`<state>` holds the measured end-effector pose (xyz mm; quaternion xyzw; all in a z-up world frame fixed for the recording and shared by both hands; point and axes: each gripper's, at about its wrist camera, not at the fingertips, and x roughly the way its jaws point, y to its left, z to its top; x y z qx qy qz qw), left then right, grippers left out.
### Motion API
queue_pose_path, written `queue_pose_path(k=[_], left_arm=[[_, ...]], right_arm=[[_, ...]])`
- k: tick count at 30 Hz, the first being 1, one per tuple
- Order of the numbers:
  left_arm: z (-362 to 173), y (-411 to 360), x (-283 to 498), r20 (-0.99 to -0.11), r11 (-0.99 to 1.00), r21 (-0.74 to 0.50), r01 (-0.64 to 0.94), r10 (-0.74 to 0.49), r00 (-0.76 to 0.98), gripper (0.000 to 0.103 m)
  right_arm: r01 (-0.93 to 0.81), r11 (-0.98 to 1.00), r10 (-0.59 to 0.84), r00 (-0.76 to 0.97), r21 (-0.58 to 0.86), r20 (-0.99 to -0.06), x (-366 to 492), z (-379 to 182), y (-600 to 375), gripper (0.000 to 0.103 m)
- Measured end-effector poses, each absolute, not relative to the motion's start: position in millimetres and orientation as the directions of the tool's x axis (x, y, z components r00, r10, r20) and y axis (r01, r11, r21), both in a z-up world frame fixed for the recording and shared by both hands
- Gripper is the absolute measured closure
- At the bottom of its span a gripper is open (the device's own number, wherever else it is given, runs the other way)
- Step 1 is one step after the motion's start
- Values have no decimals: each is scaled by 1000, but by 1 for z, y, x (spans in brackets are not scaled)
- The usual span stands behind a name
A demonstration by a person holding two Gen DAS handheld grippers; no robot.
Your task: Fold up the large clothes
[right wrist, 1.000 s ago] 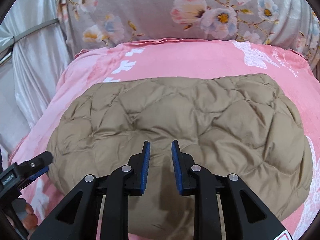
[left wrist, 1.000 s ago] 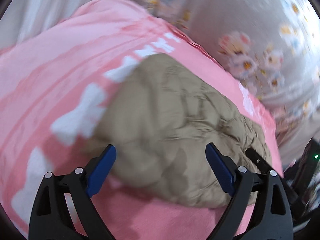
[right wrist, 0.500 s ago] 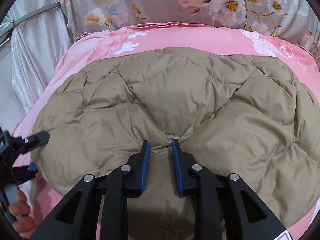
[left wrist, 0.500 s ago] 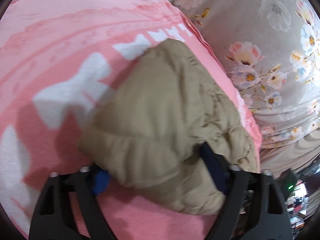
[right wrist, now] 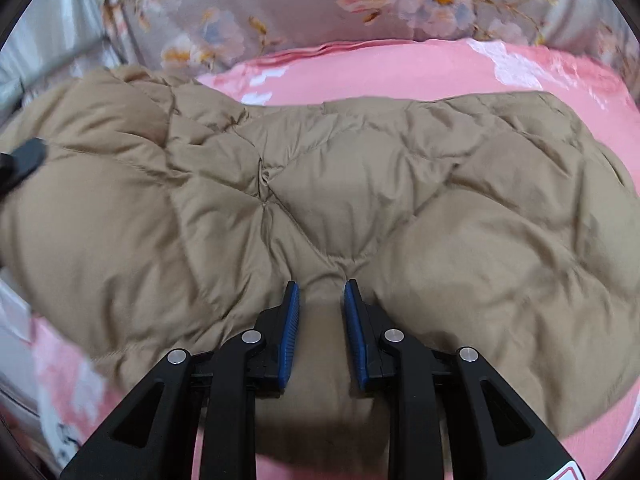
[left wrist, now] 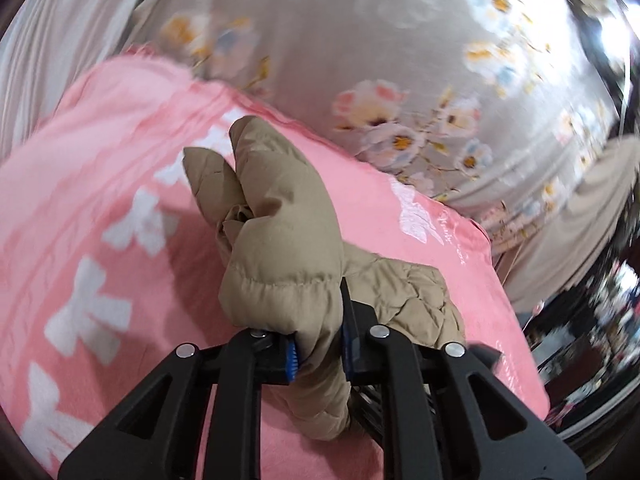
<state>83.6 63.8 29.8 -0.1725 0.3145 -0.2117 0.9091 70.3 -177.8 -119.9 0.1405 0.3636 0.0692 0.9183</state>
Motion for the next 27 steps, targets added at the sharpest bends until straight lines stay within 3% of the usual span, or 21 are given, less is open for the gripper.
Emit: queue_pose_path(k=[3, 8, 19, 27], left_arm=[[46, 46, 80, -490, 856, -407, 320, -500, 714, 89], [65, 12, 72, -480, 839, -376, 394, -540, 691, 90], [65, -109, 51, -554, 753, -262, 603, -629, 545, 90], [24, -209, 49, -674, 696, -225, 682, -617, 407, 90]], right_arm=[[4, 936, 233, 742, 353, -628, 37, -114, -202, 83], [38, 916, 261, 699, 399, -666, 18, -142, -220, 99], [27, 802, 422, 681, 596, -598, 8, -170, -243, 103], [158, 866, 231, 715, 474, -660, -61, -152, -302, 103]])
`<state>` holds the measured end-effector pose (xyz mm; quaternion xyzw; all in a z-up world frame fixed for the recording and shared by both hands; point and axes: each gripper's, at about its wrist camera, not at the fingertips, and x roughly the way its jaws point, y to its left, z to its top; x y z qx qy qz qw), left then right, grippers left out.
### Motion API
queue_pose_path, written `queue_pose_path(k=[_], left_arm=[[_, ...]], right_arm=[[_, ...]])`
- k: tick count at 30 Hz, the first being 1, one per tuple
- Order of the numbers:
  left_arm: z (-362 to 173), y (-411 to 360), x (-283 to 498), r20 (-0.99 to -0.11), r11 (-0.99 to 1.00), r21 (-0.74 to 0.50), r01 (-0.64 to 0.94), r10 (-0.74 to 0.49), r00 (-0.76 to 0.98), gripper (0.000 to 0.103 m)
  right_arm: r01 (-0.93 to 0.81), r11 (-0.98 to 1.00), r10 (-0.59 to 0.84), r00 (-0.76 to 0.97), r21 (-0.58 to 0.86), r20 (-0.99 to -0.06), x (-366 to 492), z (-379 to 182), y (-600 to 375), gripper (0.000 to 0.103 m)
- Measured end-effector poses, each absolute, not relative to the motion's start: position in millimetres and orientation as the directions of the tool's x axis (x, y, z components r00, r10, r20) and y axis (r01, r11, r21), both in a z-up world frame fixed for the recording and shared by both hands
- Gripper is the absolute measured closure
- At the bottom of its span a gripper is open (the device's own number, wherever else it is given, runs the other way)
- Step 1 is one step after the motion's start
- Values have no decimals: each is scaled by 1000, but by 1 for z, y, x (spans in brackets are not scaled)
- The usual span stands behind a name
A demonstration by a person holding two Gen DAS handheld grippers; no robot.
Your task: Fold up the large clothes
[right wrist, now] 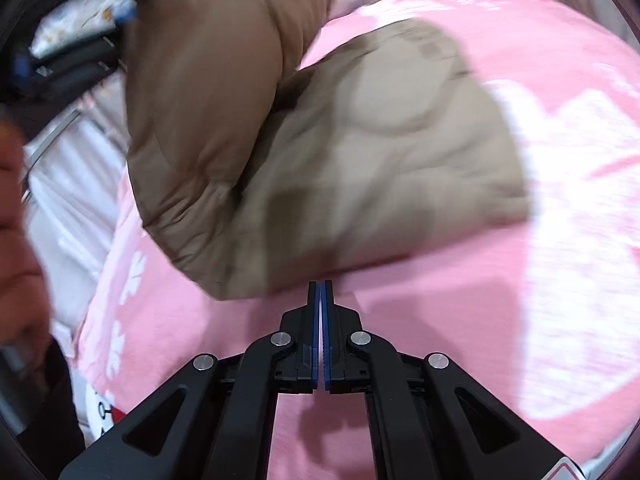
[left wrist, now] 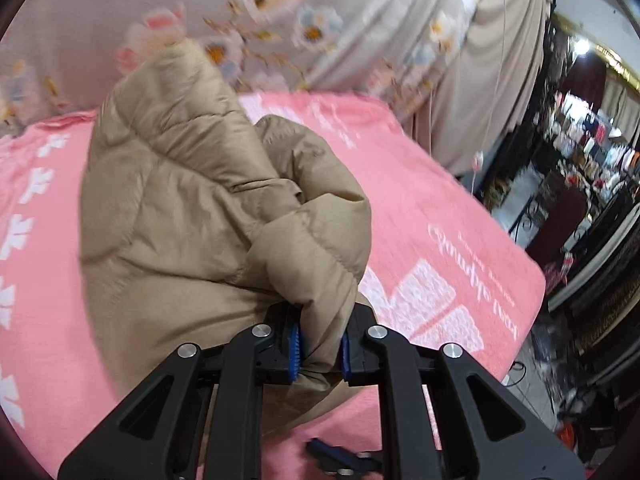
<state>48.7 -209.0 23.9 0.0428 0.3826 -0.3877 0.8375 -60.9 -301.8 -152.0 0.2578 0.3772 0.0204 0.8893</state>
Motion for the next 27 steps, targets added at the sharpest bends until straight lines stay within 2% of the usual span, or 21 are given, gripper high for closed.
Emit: queue_pose_path(k=[7, 10, 16, 21, 23, 24, 27], left_arm=[[-37, -260, 54, -769, 712, -269, 649, -564, 301, 90], [-51, -270, 48, -788, 722, -236, 650, -534, 307, 90], [-64, -279, 36, -803, 733, -158, 662, -486, 346, 87], [-31, -260, 16, -767, 710, -185, 680, -537, 352, 74], [-6, -239, 11, -732, 684, -257, 683, -599, 325, 58], [4, -230, 12, -714, 679, -286, 676, -622, 323, 54], [45, -195, 27, -645, 701, -329, 632, -656, 392, 51]], right_arm=[[312, 850, 71, 729, 424, -680, -92, -148, -363, 99], [353, 833, 41, 729, 426, -683, -98, -148, -378, 95], [365, 825, 19, 744, 431, -668, -102, -139, -387, 94], [354, 845, -23, 774, 401, -633, -117, -110, -399, 93], [343, 855, -41, 792, 388, -609, -111, -92, -406, 89], [335, 860, -45, 801, 385, -597, -104, -82, -409, 89], [283, 880, -34, 839, 382, -542, -93, -48, -405, 84]])
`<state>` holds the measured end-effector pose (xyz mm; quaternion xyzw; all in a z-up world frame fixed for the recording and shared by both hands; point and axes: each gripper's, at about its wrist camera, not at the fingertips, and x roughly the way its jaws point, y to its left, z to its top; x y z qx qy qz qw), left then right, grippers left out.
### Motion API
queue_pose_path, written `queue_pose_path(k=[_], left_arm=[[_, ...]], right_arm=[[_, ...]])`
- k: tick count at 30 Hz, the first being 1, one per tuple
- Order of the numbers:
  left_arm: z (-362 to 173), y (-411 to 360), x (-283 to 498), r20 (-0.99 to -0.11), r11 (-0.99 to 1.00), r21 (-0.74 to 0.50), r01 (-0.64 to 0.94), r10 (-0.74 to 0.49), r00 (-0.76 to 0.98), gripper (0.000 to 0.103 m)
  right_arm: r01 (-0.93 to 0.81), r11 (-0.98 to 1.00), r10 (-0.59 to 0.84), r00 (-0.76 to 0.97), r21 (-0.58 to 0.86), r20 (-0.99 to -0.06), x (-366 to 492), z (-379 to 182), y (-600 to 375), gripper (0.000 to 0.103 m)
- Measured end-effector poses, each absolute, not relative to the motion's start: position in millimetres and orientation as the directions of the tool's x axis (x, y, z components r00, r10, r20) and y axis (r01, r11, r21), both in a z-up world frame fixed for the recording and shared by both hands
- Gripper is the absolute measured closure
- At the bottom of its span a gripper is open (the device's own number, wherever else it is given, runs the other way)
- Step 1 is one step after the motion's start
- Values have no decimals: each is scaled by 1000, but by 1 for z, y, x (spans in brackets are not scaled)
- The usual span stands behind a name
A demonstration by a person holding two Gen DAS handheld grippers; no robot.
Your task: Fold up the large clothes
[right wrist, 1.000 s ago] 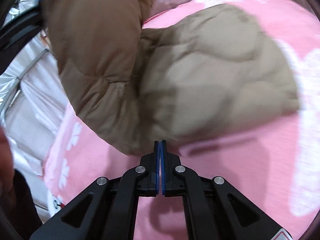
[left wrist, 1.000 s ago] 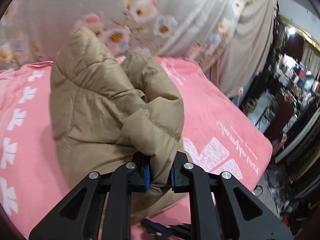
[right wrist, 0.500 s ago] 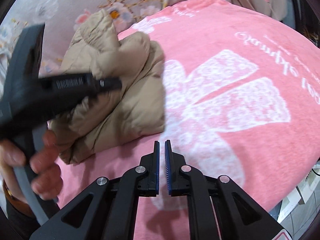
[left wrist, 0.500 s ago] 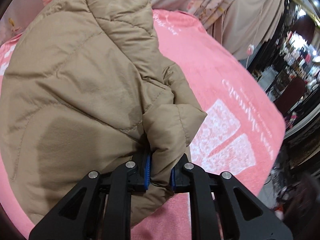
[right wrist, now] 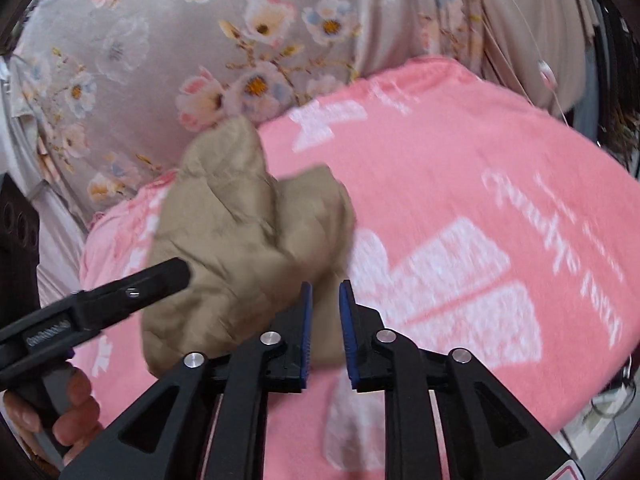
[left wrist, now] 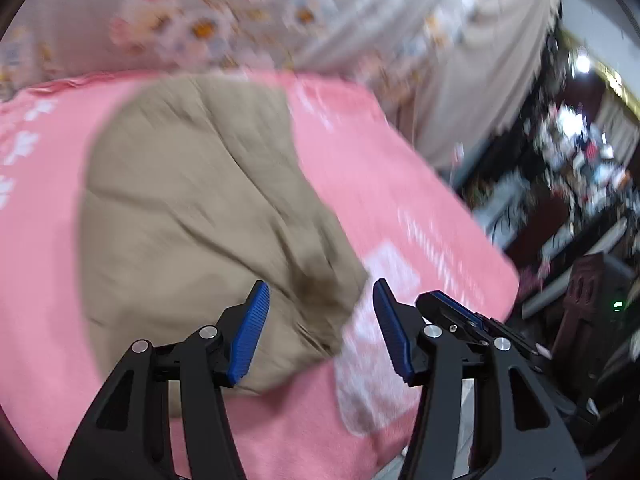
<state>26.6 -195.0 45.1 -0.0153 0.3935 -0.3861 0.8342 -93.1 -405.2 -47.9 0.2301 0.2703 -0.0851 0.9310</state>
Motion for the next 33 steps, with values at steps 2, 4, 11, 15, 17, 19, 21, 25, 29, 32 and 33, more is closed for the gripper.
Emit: queue_pose_path(k=[2, 4, 11, 15, 17, 19, 21, 25, 29, 32, 33], left_arm=[[67, -175, 44, -618, 743, -316, 591, -633, 466, 51], [84, -159, 67, -608, 803, -281, 526, -573, 550, 51], [103, -141, 142, -644, 907, -215, 362, -411, 645, 51], [91, -152, 168, -671, 926, -186, 329, -364, 646, 51], [84, -160, 180, -684, 932, -177, 315, -347, 642, 51], [79, -163, 187, -693, 935, -178, 307, -341, 635, 51], [73, -167, 189, -698, 935, -180, 306, -341, 629, 51], [65, -178, 187, -705, 932, -164, 322, -339, 623, 51], [50, -199, 187, -731, 928, -150, 341, -336, 594, 51], [33, -215, 184, -750, 924, -148, 354, -338, 569, 51], [28, -220, 183, -756, 924, -146, 354, -335, 563, 51]], right_arm=[[248, 894, -29, 863, 373, -505, -76, -21, -402, 75], [222, 904, -21, 875, 364, -483, -55, -2, -398, 67], [210, 910, 1, 861, 357, -509, 50, 34, -400, 49], [270, 906, -41, 823, 326, -567, 99, 27, -406, 49], [277, 892, -7, 799, 357, -602, 119, 17, -409, 49], [291, 894, -15, 779, 341, -626, 130, 9, -408, 59], [270, 910, -2, 764, 316, -645, 138, 0, -404, 91], [313, 910, -78, 773, 273, -630, 125, -5, -411, 97], [363, 898, -127, 756, 249, -642, 117, -24, -426, 97], [384, 899, -157, 732, 211, -663, 118, -44, -431, 97], [389, 899, -166, 727, 201, -666, 118, -51, -432, 97]])
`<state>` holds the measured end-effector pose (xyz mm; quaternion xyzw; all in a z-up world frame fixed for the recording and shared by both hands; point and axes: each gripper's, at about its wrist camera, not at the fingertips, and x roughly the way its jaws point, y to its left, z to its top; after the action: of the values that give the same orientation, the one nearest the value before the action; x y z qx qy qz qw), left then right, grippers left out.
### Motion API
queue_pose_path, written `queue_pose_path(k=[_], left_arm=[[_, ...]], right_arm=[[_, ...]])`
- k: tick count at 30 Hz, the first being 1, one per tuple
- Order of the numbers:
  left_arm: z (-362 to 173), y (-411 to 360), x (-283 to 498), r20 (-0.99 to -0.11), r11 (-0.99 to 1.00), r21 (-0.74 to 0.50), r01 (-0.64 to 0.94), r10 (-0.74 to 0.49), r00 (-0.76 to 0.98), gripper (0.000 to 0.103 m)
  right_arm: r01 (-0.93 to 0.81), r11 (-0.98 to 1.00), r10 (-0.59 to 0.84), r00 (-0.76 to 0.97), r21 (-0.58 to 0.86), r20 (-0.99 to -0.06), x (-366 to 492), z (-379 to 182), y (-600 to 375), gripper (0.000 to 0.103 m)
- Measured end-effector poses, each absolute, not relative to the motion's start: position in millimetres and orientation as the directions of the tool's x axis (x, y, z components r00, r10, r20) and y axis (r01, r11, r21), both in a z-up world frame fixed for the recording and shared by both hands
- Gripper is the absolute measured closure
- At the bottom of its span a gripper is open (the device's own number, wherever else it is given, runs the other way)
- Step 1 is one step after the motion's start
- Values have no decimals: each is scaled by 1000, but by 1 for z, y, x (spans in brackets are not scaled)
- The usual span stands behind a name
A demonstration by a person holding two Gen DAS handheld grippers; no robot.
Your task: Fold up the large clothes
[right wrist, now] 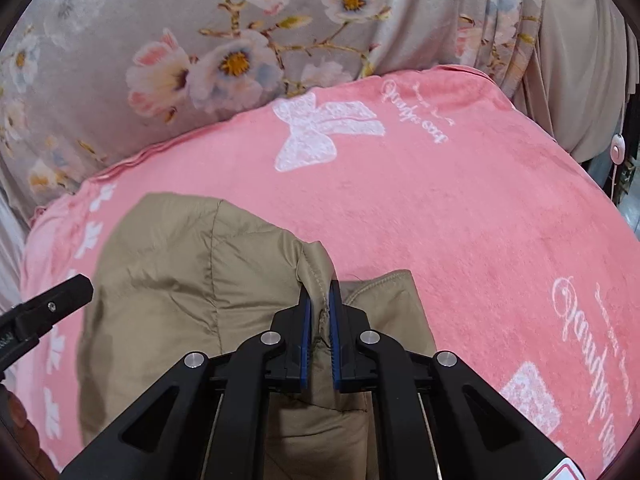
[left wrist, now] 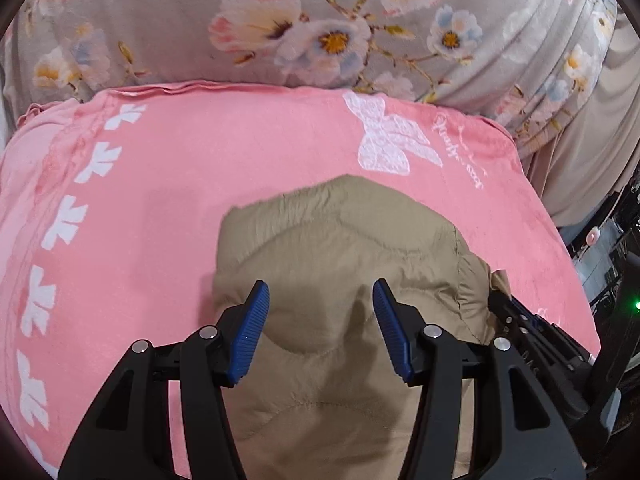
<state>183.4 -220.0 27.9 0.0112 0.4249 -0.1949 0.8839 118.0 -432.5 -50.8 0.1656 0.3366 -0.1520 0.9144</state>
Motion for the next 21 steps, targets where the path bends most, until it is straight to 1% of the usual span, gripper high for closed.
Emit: queue_pose_path(k=[9, 21], left_arm=[[-4, -249, 182, -761, 940, -67, 336, -266, 591, 49], [-34, -266, 181, -753, 942, -15, 334, -231, 617, 44]], right_arm=[[406, 895, -176, 704, 186, -688, 122, -88, -443, 95], [403, 892, -158, 702, 204, -695, 127, -120, -449, 94]])
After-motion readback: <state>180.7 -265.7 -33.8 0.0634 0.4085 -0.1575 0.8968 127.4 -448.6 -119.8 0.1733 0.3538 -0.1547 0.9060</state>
